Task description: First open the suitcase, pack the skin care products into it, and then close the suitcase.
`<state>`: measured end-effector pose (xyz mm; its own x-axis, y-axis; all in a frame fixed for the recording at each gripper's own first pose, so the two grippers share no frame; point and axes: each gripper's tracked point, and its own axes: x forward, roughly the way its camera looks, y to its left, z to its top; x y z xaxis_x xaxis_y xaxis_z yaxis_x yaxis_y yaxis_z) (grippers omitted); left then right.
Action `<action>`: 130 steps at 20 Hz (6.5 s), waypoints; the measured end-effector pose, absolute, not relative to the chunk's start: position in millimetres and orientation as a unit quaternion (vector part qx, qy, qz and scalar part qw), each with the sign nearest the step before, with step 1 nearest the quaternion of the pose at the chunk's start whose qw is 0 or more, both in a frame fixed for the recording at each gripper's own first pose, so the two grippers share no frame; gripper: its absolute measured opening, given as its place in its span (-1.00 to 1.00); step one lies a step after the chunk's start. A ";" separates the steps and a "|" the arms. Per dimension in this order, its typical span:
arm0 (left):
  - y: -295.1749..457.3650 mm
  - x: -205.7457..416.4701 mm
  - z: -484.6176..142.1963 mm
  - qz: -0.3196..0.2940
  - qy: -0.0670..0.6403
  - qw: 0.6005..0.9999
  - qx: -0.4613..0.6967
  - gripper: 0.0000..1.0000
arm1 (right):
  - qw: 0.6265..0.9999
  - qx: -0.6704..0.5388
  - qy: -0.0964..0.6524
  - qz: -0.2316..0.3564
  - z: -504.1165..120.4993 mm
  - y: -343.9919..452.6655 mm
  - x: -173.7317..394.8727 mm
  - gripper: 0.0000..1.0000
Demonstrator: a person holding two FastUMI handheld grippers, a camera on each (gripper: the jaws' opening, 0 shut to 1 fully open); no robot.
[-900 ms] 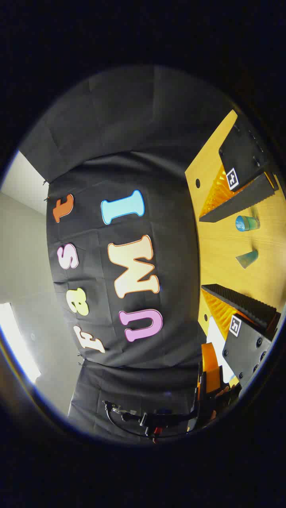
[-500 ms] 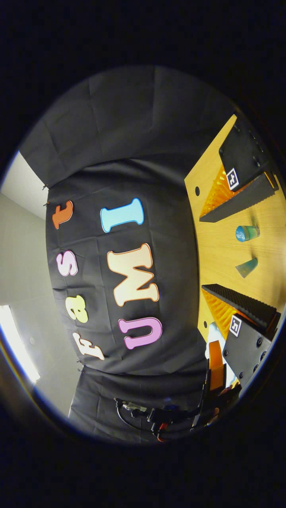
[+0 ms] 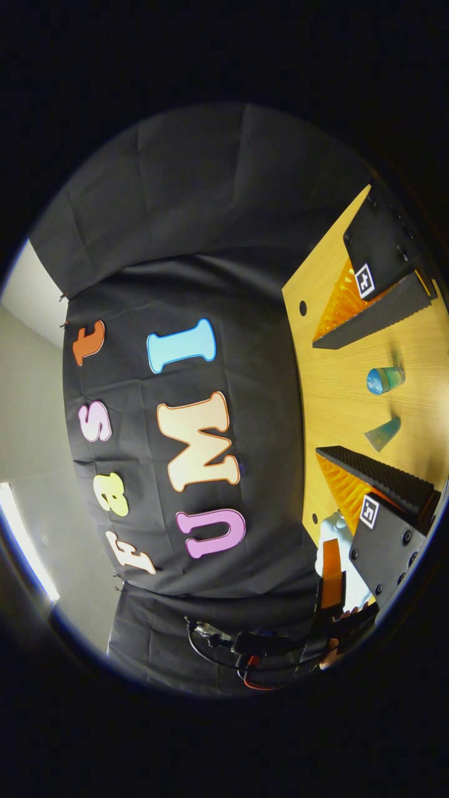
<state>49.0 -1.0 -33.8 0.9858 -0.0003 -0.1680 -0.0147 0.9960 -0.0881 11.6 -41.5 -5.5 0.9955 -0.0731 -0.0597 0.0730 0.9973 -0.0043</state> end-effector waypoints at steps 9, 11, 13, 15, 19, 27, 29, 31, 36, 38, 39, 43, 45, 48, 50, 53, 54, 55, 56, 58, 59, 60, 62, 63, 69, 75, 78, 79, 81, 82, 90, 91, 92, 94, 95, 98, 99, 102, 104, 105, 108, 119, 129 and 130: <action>22.1 76.4 -51.1 0.026 0.148 0.988 -0.031 0.89 | 0.999 0.010 0.032 -0.040 -12.3 -48.9 13.5 0.95; 26.0 81.8 -54.4 0.025 0.167 0.985 -0.028 0.89 | 0.998 0.014 0.034 -0.043 -14.4 -52.8 13.5 0.95; 31.5 86.7 -60.8 0.030 0.189 0.981 -0.023 0.89 | 0.998 0.019 0.041 -0.045 -19.1 -56.1 12.1 0.95; 35.9 92.8 -70.3 0.029 0.218 0.975 -0.034 0.83 | 0.997 0.027 0.046 -0.049 -22.8 -60.0 10.2 0.96; 41.6 109.5 -82.0 0.031 0.268 0.961 -0.066 0.90 | 0.996 0.036 0.057 -0.056 -33.0 -67.7 5.9 0.95; 42.4 127.9 -125.1 0.047 0.382 0.917 -0.103 0.77 | 0.994 0.049 0.060 -0.077 -37.3 -86.6 -5.9 0.96; 44.2 131.4 -136.3 0.057 0.407 0.905 -0.111 0.79 | 0.993 0.051 0.060 -0.083 -37.7 -91.8 -9.1 0.96; 43.9 135.5 -147.4 0.064 0.428 0.894 -0.118 0.60 | 0.993 0.053 0.061 -0.090 -39.5 -96.1 -13.9 0.96; 42.0 145.9 -171.2 0.073 0.467 0.874 -0.113 0.31 | 0.991 0.056 0.060 -0.105 -41.6 -106.9 -23.4 0.96; 43.8 146.7 -182.8 0.080 0.484 0.865 -0.100 0.25 | 0.990 0.061 0.062 -0.108 -42.6 -109.4 -26.6 0.96; 45.7 146.2 -187.0 0.085 0.492 0.862 -0.089 0.22 | 0.990 0.062 0.062 -0.110 -42.7 -110.4 -27.2 0.95; 49.3 146.9 -201.2 0.092 0.510 0.853 -0.059 -0.13 | 0.989 0.060 0.066 -0.116 -46.7 -113.9 -34.9 0.95; 45.9 145.9 -209.7 0.090 0.522 0.846 -0.069 -0.22 | 0.989 0.060 0.069 -0.117 -48.7 -114.4 -38.1 0.95; 41.9 147.3 -219.3 0.082 0.530 0.839 -0.091 -0.39 | 0.989 0.061 0.070 -0.118 -49.7 -115.4 -39.3 0.95; 39.9 147.0 -217.8 0.081 0.531 0.838 -0.093 -0.67 | 0.989 0.061 0.071 -0.116 -49.7 -114.4 -39.5 0.95; 38.2 145.6 -211.5 0.071 0.530 0.843 -0.059 -0.81 | 0.989 0.058 0.073 -0.111 -50.9 -112.4 -39.3 0.95; 37.7 145.6 -207.5 0.071 0.527 0.845 -0.049 -0.84 | 0.990 0.057 0.074 -0.109 -52.2 -111.1 -39.4 0.96; 37.2 145.3 -204.2 0.070 0.522 0.849 -0.041 -0.86 | 0.990 0.057 0.074 -0.107 -51.8 -110.1 -38.6 0.95; 37.0 145.3 -200.5 0.069 0.517 0.852 -0.037 -0.89 | 0.990 0.058 0.075 -0.104 -53.0 -108.6 -38.8 0.95; 33.5 142.5 -191.6 0.062 0.510 0.857 -0.043 -0.89 | 0.990 0.059 0.077 -0.098 -54.8 -104.9 -36.5 0.95; 31.8 139.8 -186.3 0.054 0.508 0.859 -0.047 -0.89 | 0.991 0.058 0.079 -0.095 -55.0 -102.6 -34.5 0.95; 29.6 137.8 -180.3 0.044 0.506 0.860 -0.057 -0.89 | 0.991 0.056 0.079 -0.092 -55.1 -100.8 -34.0 0.95; 28.2 134.2 -163.9 0.029 0.495 0.865 -0.073 -0.89 | 0.992 0.048 0.080 -0.087 -54.7 -99.1 -31.8 0.95; 29.1 133.3 -156.9 0.024 0.486 0.871 -0.075 -0.89 | 0.992 0.046 0.080 -0.083 -53.6 -97.6 -30.0 0.96; 60.0 113.5 -85.1 0.022 0.414 0.905 -0.098 -0.89 | 0.994 0.044 0.075 -0.063 -52.1 -83.7 -17.5 0.96; 140.5 83.7 -20.4 0.080 0.329 0.932 -0.129 -0.89 | 0.995 0.042 0.075 -0.050 -55.7 -65.2 -4.9 0.96; 195.6 66.9 1.1 0.122 0.302 0.937 -0.126 -0.90 | 0.995 0.037 0.076 -0.047 -58.0 -53.7 -1.0 0.96; 215.6 60.2 6.4 0.137 0.295 0.938 -0.121 -0.90 | 0.995 0.035 0.075 -0.045 -57.2 -49.7 0.4 0.96; 252.9 47.1 10.9 0.164 0.290 0.937 -0.108 -0.90 | 0.996 0.033 0.076 -0.042 -58.1 -40.5 5.1 0.96; 267.0 42.6 8.8 0.179 0.288 0.935 -0.103 -0.90 | 0.996 0.034 0.077 -0.041 -59.5 -36.3 7.6 0.96; 375.9 12.3 -30.5 0.266 0.283 0.918 -0.080 -0.91 | 0.996 0.011 0.078 -0.031 -57.6 5.1 22.9 0.89; 389.6 8.0 -39.2 0.275 0.285 0.915 -0.074 -0.91 | 0.996 0.009 0.078 -0.031 -57.8 10.2 24.0 0.89; 401.6 4.1 -48.8 0.285 0.287 0.912 -0.070 -0.91 | 0.996 0.009 0.079 -0.030 -58.8 15.6 24.5 0.96; 420.1 1.1 -70.1 0.297 0.295 0.906 -0.062 -0.91 | 0.996 0.005 0.079 -0.030 -60.0 26.4 24.6 0.96; 429.4 -0.3 -83.2 0.302 0.302 0.902 -0.065 -0.91 | 0.996 0.003 0.079 -0.032 -60.6 30.3 24.5 0.89; 443.9 -3.0 -124.1 0.313 0.321 0.889 -0.093 -0.91 | 0.996 -0.006 0.084 -0.037 -65.9 41.3 20.0 0.96; 444.6 -5.6 -136.8 0.312 0.326 0.886 -0.105 -0.91 | 0.995 -0.010 0.086 -0.040 -66.4 43.9 19.0 0.95; 450.9 -13.0 -193.5 0.297 0.348 0.876 -0.151 -0.92 | 0.995 -0.018 0.085 -0.048 -66.5 50.7 14.1 0.96; 447.3 -17.0 -223.8 0.284 0.360 0.871 -0.176 -0.91 | 0.995 -0.024 0.085 -0.056 -67.5 54.0 10.2 0.95; 444.3 -18.7 -236.9 0.278 0.365 0.869 -0.185 -0.91 | 0.994 -0.025 0.084 -0.057 -68.0 56.8 8.9 0.95; 440.2 -19.7 -261.9 0.262 0.375 0.867 -0.199 -0.91 | 0.994 -0.022 0.090 -0.063 -75.5 61.5 6.0 0.96; 397.1 -26.1 -213.5 0.274 0.334 0.899 -0.076 0.91 | 0.994 -0.024 0.092 -0.061 -79.2 43.4 -4.5 0.89; 109.0 28.0 -142.6 0.081 0.301 0.949 -0.050 0.91 | 0.993 -0.016 0.116 -0.034 -86.3 -34.7 1.6 0.96; 79.5 29.5 -140.1 0.062 0.297 0.951 -0.051 0.91 | 0.992 -0.015 0.121 -0.030 -89.0 -43.6 2.5 0.96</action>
<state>29.5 79.5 -140.1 0.8153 0.0885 -0.5722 -0.1490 0.9870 -0.0598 2.5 -43.6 -89.0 0.9691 -0.0638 -0.2383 0.0566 0.9977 -0.0368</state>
